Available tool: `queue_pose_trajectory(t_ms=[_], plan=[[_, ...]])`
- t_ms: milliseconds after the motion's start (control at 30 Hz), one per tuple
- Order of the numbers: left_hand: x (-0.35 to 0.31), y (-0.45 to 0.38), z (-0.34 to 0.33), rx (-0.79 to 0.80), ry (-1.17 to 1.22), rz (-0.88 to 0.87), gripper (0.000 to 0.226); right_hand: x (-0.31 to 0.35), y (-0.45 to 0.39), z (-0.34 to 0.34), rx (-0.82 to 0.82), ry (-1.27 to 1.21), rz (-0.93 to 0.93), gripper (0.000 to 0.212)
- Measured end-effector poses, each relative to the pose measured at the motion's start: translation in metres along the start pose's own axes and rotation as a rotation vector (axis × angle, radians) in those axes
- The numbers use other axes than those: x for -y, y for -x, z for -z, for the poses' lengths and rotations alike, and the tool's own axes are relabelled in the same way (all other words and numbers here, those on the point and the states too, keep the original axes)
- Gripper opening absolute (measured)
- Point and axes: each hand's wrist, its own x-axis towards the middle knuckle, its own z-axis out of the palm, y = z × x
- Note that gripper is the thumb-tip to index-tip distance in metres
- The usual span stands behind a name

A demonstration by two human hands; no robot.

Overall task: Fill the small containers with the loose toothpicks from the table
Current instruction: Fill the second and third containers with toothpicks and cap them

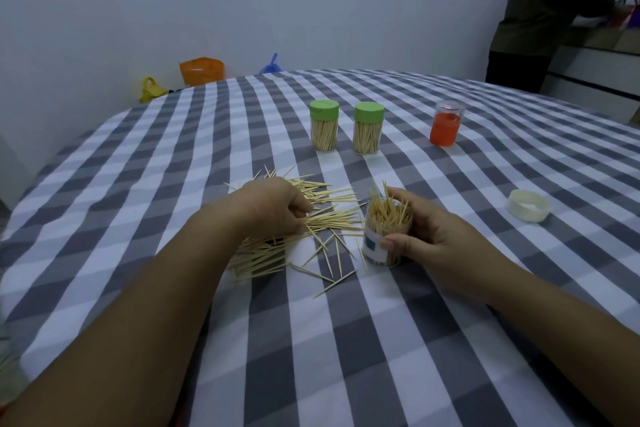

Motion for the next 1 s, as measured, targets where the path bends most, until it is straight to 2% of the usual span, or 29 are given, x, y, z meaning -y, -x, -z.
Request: queue_pose_trajectory(t_ms=[133,233,333,500,767,867,1000], plan=[[-0.006,0.0,-0.003,-0.019,-0.052,-0.036,0.038,0.002,0.0,0.0,0.001,0.013,0.0,0.087],[-0.009,-0.002,-0.006,0.007,-0.038,-0.054,0.048,0.002,0.0,0.0,0.008,0.015,-0.004,0.087],[-0.013,-0.005,-0.011,0.031,-0.171,-0.084,0.057,0.002,0.0,0.0,0.005,0.002,0.002,0.084],[-0.021,-0.016,-0.019,-0.036,-0.321,-0.127,0.037,0.003,0.001,0.0,0.005,0.011,0.001,0.086],[-0.032,-0.018,-0.034,-0.179,-0.584,-0.148,0.023,0.007,0.002,0.0,0.001,0.048,0.0,0.077],[-0.038,-0.014,-0.036,-0.254,-0.596,-0.149,0.017,0.008,0.002,0.0,-0.008,0.056,-0.004,0.076],[-0.037,-0.013,-0.03,-0.303,-0.491,-0.11,0.023,0.006,0.002,0.0,-0.004,0.061,-0.004,0.073]])
